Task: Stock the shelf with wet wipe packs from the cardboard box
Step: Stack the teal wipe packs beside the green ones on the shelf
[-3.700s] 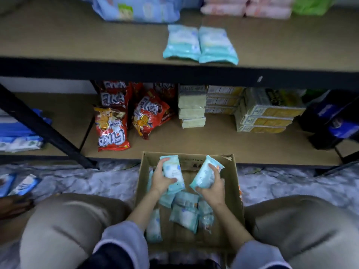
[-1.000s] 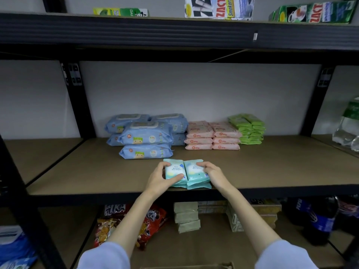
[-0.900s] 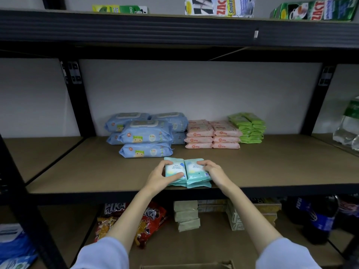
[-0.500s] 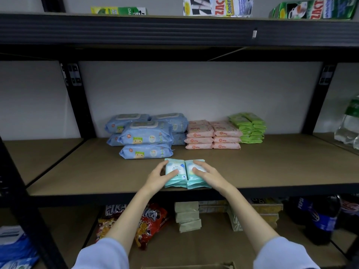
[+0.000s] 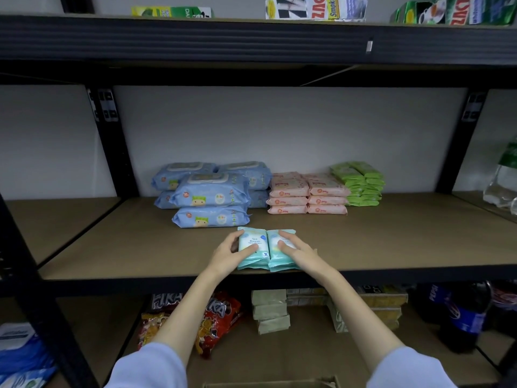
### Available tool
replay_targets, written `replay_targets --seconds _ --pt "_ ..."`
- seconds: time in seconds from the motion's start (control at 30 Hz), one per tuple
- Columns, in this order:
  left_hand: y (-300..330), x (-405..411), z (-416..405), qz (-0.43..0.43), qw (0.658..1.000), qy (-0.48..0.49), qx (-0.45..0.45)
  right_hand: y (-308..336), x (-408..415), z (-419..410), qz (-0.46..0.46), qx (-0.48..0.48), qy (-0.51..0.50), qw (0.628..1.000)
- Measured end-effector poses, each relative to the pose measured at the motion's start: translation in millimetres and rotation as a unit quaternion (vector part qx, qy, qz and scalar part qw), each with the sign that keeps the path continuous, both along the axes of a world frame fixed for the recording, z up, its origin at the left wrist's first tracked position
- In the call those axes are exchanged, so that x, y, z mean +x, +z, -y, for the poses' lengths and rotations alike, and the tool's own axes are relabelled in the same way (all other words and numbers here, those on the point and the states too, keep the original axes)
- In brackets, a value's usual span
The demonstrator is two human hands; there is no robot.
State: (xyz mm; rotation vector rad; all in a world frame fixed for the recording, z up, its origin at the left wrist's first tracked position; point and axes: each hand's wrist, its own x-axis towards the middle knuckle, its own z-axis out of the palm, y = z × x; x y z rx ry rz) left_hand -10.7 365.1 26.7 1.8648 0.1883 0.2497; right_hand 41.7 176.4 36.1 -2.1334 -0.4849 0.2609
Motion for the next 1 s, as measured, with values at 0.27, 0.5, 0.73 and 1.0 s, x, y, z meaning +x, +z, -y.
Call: replay_targets --seconds 0.27,0.5,0.73,1.0 --pt "1 -4 3 0.009 1.0 0.016 -0.002 1 17 -1 -0.014 0.015 -0.017 1.0" --pt "1 1 2 -0.018 1.0 -0.004 0.016 5 6 -7 -0.004 -0.013 -0.018 1.0" --pt "17 -3 8 -0.017 0.999 -0.038 -0.031 2 10 -4 -0.023 0.028 -0.009 0.999" --pt "17 5 13 -0.087 0.992 -0.064 0.069 4 8 -1 -0.022 -0.023 0.019 0.999"
